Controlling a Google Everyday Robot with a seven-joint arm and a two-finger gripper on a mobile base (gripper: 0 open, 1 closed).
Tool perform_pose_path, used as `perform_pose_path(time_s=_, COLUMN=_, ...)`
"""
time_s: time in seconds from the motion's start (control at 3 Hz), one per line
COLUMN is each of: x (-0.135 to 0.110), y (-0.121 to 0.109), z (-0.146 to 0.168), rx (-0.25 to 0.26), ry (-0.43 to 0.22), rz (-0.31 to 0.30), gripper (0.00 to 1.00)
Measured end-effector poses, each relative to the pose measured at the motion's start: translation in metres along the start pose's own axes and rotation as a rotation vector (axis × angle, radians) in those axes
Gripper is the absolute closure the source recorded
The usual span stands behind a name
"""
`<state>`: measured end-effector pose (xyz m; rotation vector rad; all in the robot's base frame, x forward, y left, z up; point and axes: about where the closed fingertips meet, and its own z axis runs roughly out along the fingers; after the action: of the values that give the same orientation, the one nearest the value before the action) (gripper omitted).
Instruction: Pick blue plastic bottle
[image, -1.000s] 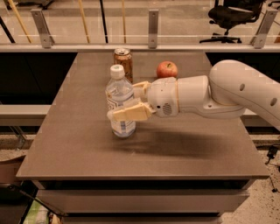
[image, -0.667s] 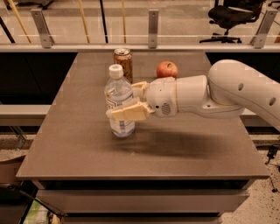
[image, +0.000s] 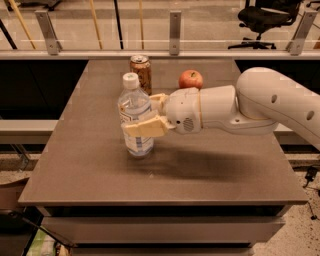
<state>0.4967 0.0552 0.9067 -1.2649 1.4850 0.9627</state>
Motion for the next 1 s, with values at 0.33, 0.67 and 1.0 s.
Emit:
perform_pose_path(time_s=0.33, x=0.0, y=0.0, z=0.0, rx=0.0, ry=0.0, rz=0.0, gripper=1.0)
perform_pose_path(time_s=0.67, x=-0.004, y=-0.001, z=-0.002, rx=0.006, ry=0.005, rz=-0.012, gripper=1.0)
perform_pose_path(time_s=1.0, x=-0.01, y=-0.007, z=-0.006, rx=0.016, ry=-0.007, rz=-0.046, gripper=1.0)
